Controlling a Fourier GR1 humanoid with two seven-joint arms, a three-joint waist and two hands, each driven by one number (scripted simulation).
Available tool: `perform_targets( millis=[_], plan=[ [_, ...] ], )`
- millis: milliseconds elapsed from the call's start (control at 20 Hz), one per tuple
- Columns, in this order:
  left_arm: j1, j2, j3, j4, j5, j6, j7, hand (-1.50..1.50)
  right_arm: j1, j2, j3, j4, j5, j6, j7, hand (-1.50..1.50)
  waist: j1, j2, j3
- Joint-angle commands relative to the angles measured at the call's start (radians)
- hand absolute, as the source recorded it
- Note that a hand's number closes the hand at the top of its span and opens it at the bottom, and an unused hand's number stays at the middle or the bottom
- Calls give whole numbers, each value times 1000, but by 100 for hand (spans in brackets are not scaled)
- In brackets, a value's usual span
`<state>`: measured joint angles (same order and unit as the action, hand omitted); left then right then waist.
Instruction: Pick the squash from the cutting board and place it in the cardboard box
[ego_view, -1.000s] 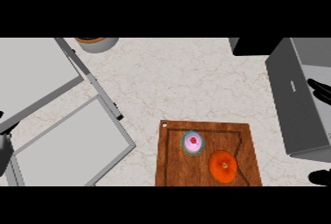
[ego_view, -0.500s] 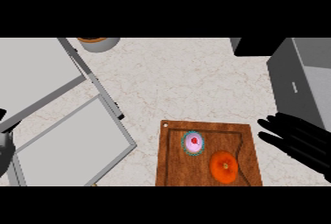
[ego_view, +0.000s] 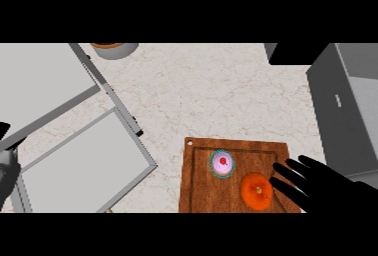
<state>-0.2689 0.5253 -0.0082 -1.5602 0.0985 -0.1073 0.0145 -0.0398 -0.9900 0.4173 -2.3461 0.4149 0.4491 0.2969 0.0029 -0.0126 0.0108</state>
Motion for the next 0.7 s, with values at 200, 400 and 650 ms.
perform_targets(
  millis=[200,400,650],
  plan=[
    [57,-102,-84,-29,-41,-11,-47,0,-101,174,237,21,114,82,271,-150,12,13,-13],
    [63,-140,-101,-30,-82,15,-43,0,-83,190,286,-1,196,74,317,-150,-6,9,-12],
    [-1,-128,-66,-20,-81,-9,5,0,-169,272,268,67,204,109,348,-150,-3,13,-11]
  ],
)
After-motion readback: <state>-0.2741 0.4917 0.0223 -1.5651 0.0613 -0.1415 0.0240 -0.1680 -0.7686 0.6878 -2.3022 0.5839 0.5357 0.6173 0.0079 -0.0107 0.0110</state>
